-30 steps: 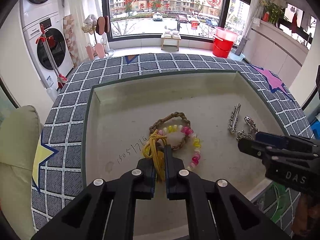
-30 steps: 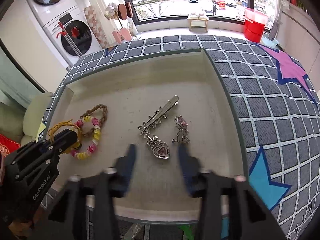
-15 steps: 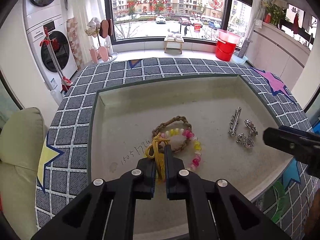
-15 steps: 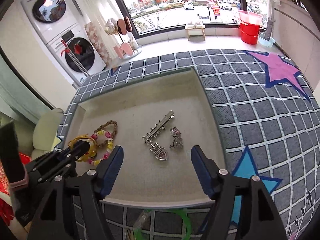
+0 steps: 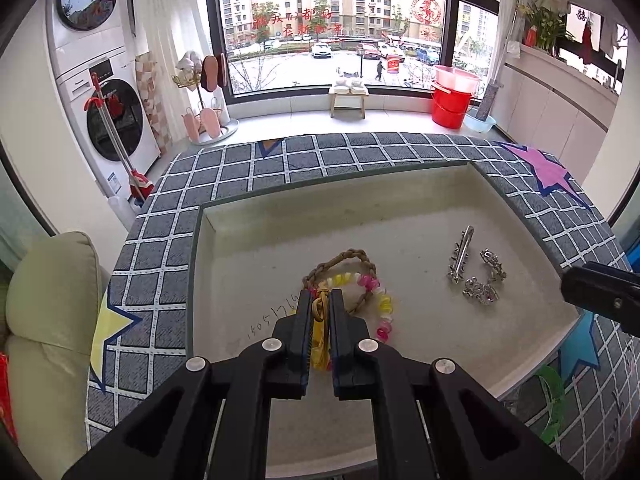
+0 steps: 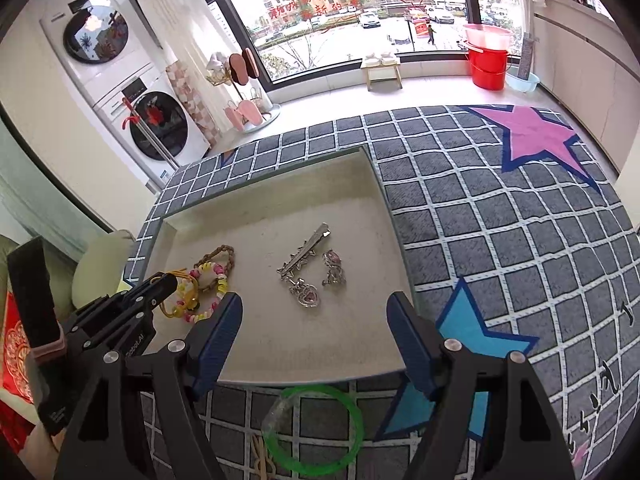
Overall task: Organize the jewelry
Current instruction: 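Withdraw the right tool while the left tool releases the yellow cord onto the bracelets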
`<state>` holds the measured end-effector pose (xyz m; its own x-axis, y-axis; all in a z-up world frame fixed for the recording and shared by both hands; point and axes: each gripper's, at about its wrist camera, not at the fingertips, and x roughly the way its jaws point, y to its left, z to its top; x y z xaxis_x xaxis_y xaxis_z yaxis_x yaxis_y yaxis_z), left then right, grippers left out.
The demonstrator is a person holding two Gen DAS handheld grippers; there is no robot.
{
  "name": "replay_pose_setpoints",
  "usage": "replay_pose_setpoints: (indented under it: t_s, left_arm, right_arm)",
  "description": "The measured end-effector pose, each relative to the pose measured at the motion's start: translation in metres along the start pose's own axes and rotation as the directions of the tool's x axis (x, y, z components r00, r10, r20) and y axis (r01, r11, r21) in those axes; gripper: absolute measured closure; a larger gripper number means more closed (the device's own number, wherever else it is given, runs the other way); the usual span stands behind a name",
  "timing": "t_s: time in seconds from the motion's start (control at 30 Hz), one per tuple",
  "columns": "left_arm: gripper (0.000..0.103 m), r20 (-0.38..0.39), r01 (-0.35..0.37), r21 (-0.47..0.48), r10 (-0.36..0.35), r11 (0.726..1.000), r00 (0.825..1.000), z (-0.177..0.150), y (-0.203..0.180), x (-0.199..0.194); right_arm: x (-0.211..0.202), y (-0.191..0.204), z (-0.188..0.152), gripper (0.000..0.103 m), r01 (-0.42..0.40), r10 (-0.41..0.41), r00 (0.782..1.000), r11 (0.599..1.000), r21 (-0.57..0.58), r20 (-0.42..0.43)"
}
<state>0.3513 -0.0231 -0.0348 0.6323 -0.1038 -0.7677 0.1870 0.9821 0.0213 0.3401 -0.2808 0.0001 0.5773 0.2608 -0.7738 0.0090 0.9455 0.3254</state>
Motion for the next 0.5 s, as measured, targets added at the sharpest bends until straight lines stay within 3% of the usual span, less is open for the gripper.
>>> replay_pose_setpoints:
  t_s: [0.43, 0.47, 0.5]
  left_arm:
    - [0.082, 0.025, 0.004, -0.017, -0.003, 1.0, 1.0, 0.009, 0.003, -0.015]
    - [0.069, 0.026, 0.003, -0.021, -0.003, 1.0, 1.0, 0.009, 0.004, -0.016]
    - [0.043, 0.024, 0.001, -0.024, -0.001, 1.0, 1.0, 0.01, 0.004, -0.017]
  right_arm:
    - [-0.013, -0.01, -0.01, 0.025, 0.003, -0.003, 1.0, 1.0, 0.016, 0.006]
    - [-0.014, -0.011, -0.012, 0.025, 0.004, -0.004, 1.0, 1.0, 0.016, 0.005]
    - [-0.015, -0.011, -0.013, 0.025, 0.005, -0.005, 1.0, 1.0, 0.017, 0.005]
